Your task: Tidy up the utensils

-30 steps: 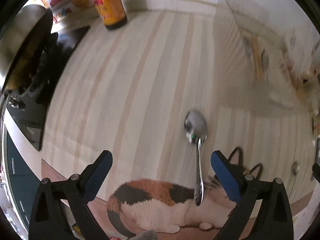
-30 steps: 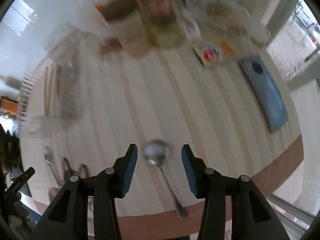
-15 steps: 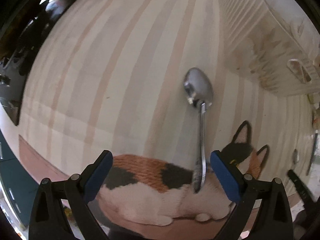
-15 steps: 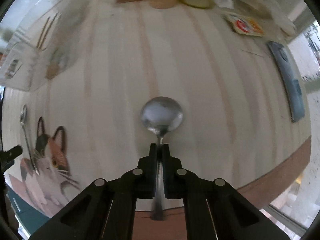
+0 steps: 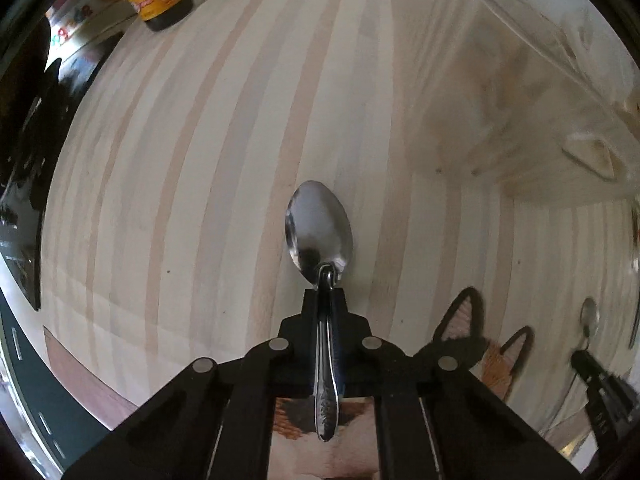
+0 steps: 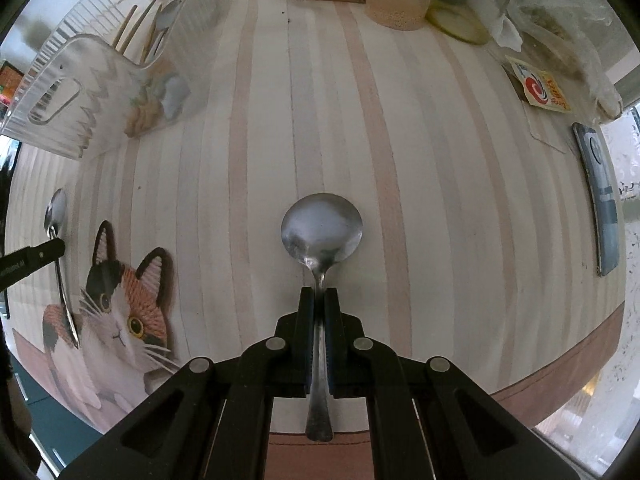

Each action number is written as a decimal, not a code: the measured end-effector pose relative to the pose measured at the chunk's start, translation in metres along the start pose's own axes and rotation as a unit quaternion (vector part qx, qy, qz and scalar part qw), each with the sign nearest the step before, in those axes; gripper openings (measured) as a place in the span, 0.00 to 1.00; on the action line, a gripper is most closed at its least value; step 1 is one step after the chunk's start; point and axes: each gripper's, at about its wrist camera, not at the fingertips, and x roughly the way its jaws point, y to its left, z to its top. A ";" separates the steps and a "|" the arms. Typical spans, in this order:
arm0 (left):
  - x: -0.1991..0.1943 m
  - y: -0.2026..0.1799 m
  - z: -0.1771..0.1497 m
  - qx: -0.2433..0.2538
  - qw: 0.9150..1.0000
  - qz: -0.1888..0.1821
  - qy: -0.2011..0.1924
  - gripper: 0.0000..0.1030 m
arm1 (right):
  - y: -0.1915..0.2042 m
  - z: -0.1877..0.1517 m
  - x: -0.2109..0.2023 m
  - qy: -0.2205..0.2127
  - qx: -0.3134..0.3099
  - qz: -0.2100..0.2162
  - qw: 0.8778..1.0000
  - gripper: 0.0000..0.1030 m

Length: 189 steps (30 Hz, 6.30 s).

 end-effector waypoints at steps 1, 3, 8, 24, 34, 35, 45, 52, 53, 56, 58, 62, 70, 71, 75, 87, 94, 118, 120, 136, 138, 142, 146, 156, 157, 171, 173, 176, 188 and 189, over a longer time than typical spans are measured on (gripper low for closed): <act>0.000 -0.003 -0.004 0.005 1.000 0.003 -0.001 0.04 | 0.004 0.003 -0.002 0.000 0.000 0.000 1.000 0.05; 0.000 -0.009 -0.016 0.016 1.000 0.003 0.001 0.04 | 0.005 0.003 -0.002 0.000 -0.001 0.002 1.000 0.05; -0.005 -0.026 -0.061 0.041 0.999 -0.008 0.016 0.04 | 0.027 0.000 -0.002 0.007 -0.022 0.015 1.000 0.05; 0.003 -0.035 -0.093 0.064 0.997 -0.022 0.025 0.04 | 0.068 -0.012 -0.004 0.018 -0.047 0.025 0.998 0.05; -0.010 -0.030 -0.077 0.064 0.997 -0.026 0.027 0.05 | 0.065 -0.012 -0.003 0.017 -0.047 0.017 0.999 0.06; -0.010 -0.030 -0.077 0.063 0.997 -0.026 0.027 0.05 | 0.065 -0.012 -0.003 0.017 -0.046 0.017 0.999 0.06; -0.009 -0.027 -0.076 0.063 0.997 -0.025 0.023 0.04 | 0.061 -0.010 -0.003 0.020 -0.045 0.017 0.999 0.06; -0.018 -0.026 -0.080 0.063 0.998 -0.016 0.005 0.04 | 0.058 -0.017 -0.004 0.008 -0.033 0.022 0.999 0.05; -0.022 -0.025 -0.080 0.062 0.998 -0.016 0.000 0.03 | 0.057 -0.017 -0.006 0.005 -0.032 0.024 0.999 0.05; -0.036 -0.020 -0.076 0.062 0.998 -0.015 -0.017 0.00 | 0.055 -0.019 -0.015 -0.007 -0.030 0.031 0.999 0.04; -0.047 -0.018 -0.073 0.062 0.997 -0.014 -0.031 0.00 | 0.055 -0.018 -0.022 -0.015 -0.030 0.036 0.999 0.04; -0.074 -0.012 -0.065 0.065 0.996 -0.018 -0.062 0.00 | 0.054 -0.015 -0.038 -0.032 -0.029 0.049 0.998 0.04; -0.100 0.018 -0.047 0.029 0.995 -0.064 -0.077 0.01 | 0.050 -0.007 -0.069 -0.058 -0.026 0.068 0.996 0.04; -0.094 0.025 -0.046 0.016 0.995 -0.079 -0.067 0.03 | 0.051 -0.005 -0.070 -0.057 -0.024 0.067 0.996 0.04; -0.060 0.037 -0.048 -0.014 0.993 -0.117 -0.008 0.13 | 0.047 -0.001 -0.057 -0.043 -0.015 0.063 0.997 0.04; -0.014 0.012 -0.060 -0.015 0.997 -0.080 0.015 0.23 | 0.035 -0.007 -0.031 -0.017 -0.004 0.044 0.999 0.04; -0.017 -0.003 -0.056 0.018 0.999 -0.040 -0.002 0.03 | 0.034 -0.006 -0.030 -0.020 -0.004 0.044 0.999 0.04; -0.187 0.009 -0.010 0.028 0.980 -0.093 -0.173 0.01 | 0.044 0.039 -0.142 -0.129 -0.009 0.118 0.985 0.04; -0.200 0.006 0.005 0.029 0.977 -0.105 -0.184 0.01 | 0.046 0.055 -0.158 -0.145 -0.012 0.128 0.981 0.04; -0.180 -0.042 0.144 0.058 0.984 -0.124 -0.113 0.03 | 0.086 0.210 -0.147 -0.121 -0.044 0.145 0.981 0.05; -0.173 -0.044 0.149 0.054 0.987 -0.112 -0.106 0.04 | 0.092 0.219 -0.131 -0.094 -0.050 0.144 0.984 0.07; -0.162 -0.041 0.149 0.039 0.991 -0.072 -0.105 0.11 | 0.091 0.223 -0.118 -0.084 -0.054 0.135 0.986 0.36; -0.155 -0.030 0.138 0.016 0.992 -0.011 -0.128 0.70 | 0.082 0.215 -0.116 -0.095 -0.069 0.109 0.987 0.50; -0.137 -0.018 0.087 -0.004 0.984 0.061 -0.169 1.00 | 0.061 0.172 -0.112 -0.130 -0.080 0.018 0.988 0.99; -0.136 -0.017 0.084 -0.004 0.984 0.062 -0.169 1.00 | 0.062 0.168 -0.114 -0.133 -0.078 0.013 0.988 1.00; -0.197 0.001 0.021 0.017 0.973 0.046 -0.227 1.00 | 0.055 0.091 -0.185 -0.210 -0.040 -0.020 0.977 1.00; -0.212 0.004 0.006 0.022 0.969 0.039 -0.241 1.00 | 0.055 0.075 -0.200 -0.225 -0.035 -0.023 0.973 1.00; -0.234 0.007 -0.017 0.029 0.965 0.025 -0.260 1.00 | 0.052 0.042 -0.231 -0.252 -0.026 -0.023 0.967 1.00; -0.314 0.029 -0.115 0.056 0.946 -0.004 -0.319 1.00 | 0.044 -0.083 -0.328 -0.331 0.005 -0.033 0.943 1.00; -0.319 0.031 -0.121 0.057 0.945 -0.007 -0.321 1.00 | 0.044 -0.089 -0.332 -0.335 0.006 -0.034 0.942 1.00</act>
